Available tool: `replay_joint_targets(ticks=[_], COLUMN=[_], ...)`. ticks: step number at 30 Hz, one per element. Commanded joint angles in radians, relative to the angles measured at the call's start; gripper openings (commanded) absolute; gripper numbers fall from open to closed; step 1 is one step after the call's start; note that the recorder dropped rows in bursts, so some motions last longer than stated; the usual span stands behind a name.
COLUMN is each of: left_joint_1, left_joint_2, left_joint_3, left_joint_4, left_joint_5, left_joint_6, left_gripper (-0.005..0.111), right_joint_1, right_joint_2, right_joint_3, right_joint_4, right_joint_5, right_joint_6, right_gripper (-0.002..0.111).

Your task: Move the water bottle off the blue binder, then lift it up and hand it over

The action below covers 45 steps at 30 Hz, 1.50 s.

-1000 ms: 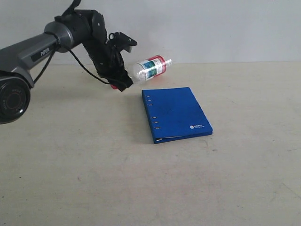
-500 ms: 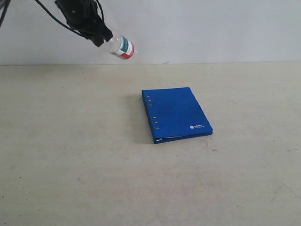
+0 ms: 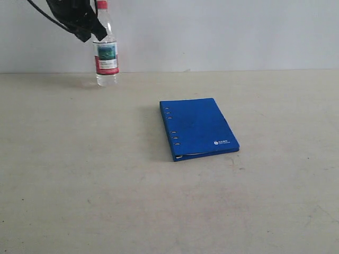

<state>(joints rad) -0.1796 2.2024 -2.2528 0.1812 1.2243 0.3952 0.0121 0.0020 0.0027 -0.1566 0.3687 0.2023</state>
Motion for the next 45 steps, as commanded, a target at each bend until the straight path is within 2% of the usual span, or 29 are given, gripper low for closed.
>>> replay_joint_targets(ticks=[1, 5, 12, 20, 30, 35, 45], left_joint_1=[0.001, 0.007, 0.009, 0.009, 0.009, 0.009, 0.009], left_joint_2=[-0.089, -0.092, -0.079, -0.160, -0.501, -0.687, -1.011], left_joint_3=[0.147, 0.205, 0.208, 0.208, 0.272, 0.311, 0.324], left_joint_4=[-0.020, -0.036, -0.038, -0.038, -0.134, -0.136, -0.113], left_joint_5=[-0.003, -0.003, -0.053, -0.003, -0.003, -0.003, -0.003], left_joint_6=[0.024, 0.024, 0.013, -0.003, -0.054, -0.137, -0.175], left_gripper=[0.004, 0.004, 0.004, 0.004, 0.004, 0.004, 0.004], right_joint_1=[-0.003, -0.003, -0.003, -0.003, -0.003, -0.003, -0.003], right_joint_2=[-0.002, -0.002, -0.002, -0.002, -0.002, -0.002, -0.002], right_joint_3=[-0.003, -0.003, -0.003, -0.003, -0.003, -0.003, -0.003], right_joint_4=[-0.005, -0.005, -0.005, -0.005, -0.005, -0.005, -0.019], right_joint_5=[-0.005, -0.005, -0.005, -0.005, -0.005, -0.005, -0.012], right_joint_6=[0.000, 0.000, 0.000, 0.000, 0.000, 0.000, -0.018], right_gripper=[0.000, 0.000, 0.000, 0.000, 0.000, 0.000, 0.000])
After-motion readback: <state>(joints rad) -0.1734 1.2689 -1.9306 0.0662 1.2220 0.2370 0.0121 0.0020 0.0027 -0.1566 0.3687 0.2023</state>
